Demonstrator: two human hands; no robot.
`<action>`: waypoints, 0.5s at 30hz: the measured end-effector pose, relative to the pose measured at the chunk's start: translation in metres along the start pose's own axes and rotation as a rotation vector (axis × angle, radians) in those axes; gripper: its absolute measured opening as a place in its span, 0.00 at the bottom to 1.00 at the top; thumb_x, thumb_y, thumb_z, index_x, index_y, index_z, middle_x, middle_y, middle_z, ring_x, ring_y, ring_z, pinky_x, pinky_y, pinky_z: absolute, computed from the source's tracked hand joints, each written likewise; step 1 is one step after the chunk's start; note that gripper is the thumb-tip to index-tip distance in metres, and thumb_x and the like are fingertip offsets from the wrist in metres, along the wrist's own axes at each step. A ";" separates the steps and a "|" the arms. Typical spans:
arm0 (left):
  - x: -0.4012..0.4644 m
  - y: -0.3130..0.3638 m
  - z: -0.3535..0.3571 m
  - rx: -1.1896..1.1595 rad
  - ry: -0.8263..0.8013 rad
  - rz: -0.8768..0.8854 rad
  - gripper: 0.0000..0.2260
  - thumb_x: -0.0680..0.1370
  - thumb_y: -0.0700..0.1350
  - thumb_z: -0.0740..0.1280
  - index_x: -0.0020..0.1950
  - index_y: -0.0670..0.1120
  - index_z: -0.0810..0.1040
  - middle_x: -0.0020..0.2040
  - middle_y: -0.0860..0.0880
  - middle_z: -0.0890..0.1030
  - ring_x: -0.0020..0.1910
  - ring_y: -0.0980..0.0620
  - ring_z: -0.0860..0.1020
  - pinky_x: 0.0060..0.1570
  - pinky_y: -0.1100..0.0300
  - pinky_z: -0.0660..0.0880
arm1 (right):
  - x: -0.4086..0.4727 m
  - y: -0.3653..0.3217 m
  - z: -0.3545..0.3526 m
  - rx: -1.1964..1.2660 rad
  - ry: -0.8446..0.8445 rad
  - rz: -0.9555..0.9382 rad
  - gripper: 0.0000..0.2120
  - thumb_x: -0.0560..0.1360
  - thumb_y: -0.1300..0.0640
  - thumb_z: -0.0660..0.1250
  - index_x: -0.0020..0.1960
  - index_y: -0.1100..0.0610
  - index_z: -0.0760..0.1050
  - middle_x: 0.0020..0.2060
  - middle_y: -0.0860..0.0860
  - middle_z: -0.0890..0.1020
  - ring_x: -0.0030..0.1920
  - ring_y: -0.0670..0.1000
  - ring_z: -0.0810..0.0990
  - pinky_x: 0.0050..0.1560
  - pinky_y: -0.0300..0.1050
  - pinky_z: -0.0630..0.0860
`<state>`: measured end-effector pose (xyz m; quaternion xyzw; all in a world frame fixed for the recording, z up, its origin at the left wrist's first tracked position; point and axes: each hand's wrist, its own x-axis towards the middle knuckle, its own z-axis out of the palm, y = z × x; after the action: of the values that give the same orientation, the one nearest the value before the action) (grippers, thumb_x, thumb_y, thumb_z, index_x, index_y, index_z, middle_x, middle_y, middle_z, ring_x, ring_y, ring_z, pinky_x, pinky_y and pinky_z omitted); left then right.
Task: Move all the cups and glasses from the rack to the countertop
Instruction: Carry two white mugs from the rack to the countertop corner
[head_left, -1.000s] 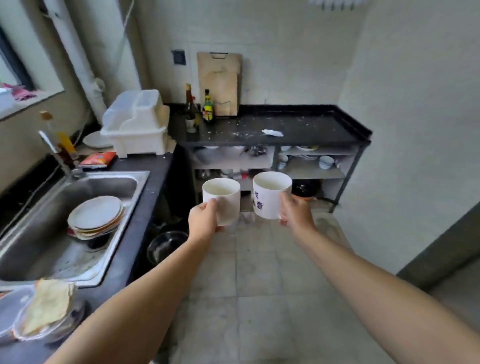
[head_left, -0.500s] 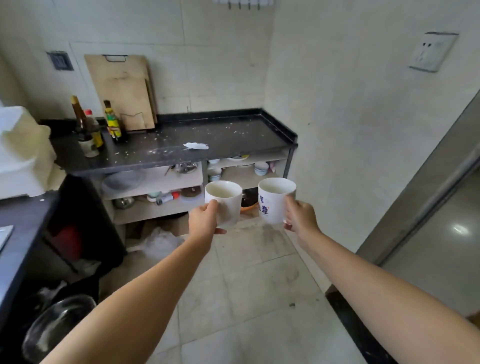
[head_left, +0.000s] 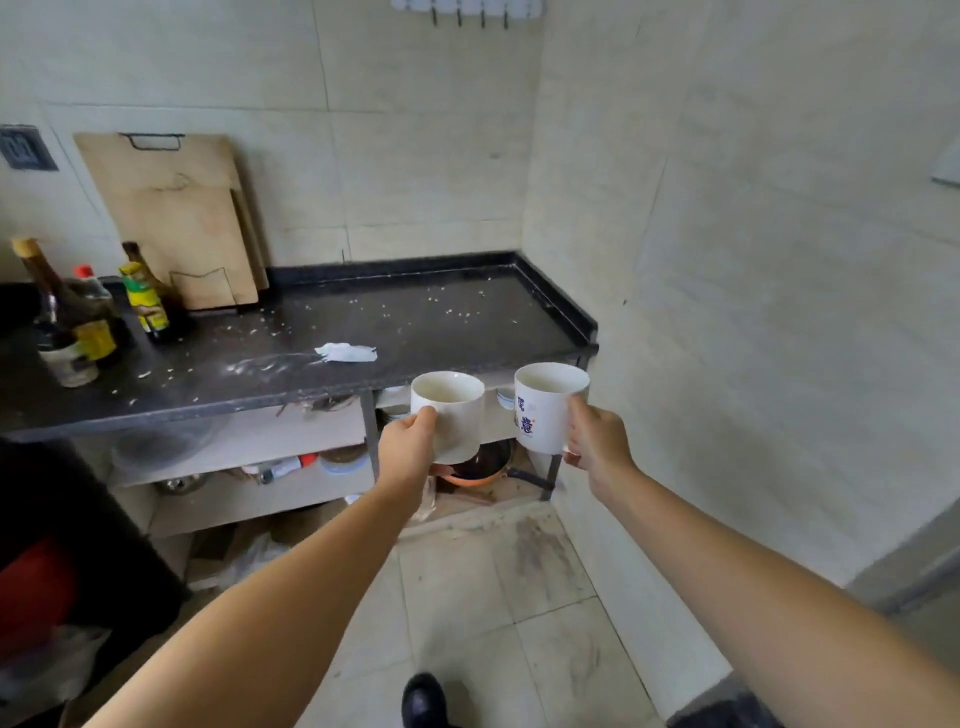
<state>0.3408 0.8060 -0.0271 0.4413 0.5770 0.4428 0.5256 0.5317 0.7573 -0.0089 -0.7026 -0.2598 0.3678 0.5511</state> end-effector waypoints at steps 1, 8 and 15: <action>0.021 0.003 0.010 0.003 -0.010 0.010 0.19 0.76 0.44 0.58 0.56 0.29 0.75 0.34 0.48 0.67 0.32 0.51 0.68 0.18 0.69 0.68 | 0.020 -0.003 0.006 0.015 0.003 0.005 0.13 0.77 0.51 0.60 0.35 0.54 0.72 0.32 0.51 0.74 0.31 0.49 0.71 0.30 0.41 0.68; 0.187 0.061 0.070 0.035 -0.092 0.045 0.11 0.75 0.45 0.58 0.40 0.41 0.77 0.34 0.48 0.69 0.31 0.51 0.71 0.22 0.64 0.74 | 0.176 -0.059 0.058 0.035 0.052 0.006 0.12 0.75 0.54 0.59 0.34 0.53 0.72 0.31 0.50 0.73 0.31 0.49 0.70 0.31 0.42 0.69; 0.311 0.102 0.111 0.062 -0.092 0.022 0.17 0.78 0.48 0.57 0.62 0.41 0.75 0.49 0.45 0.76 0.36 0.51 0.76 0.22 0.65 0.75 | 0.303 -0.102 0.096 0.051 0.078 0.044 0.10 0.75 0.52 0.60 0.36 0.52 0.73 0.33 0.50 0.74 0.34 0.50 0.72 0.29 0.40 0.70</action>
<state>0.4379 1.1363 -0.0010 0.4837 0.5606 0.4099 0.5327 0.6389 1.0724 0.0084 -0.7075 -0.2132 0.3585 0.5705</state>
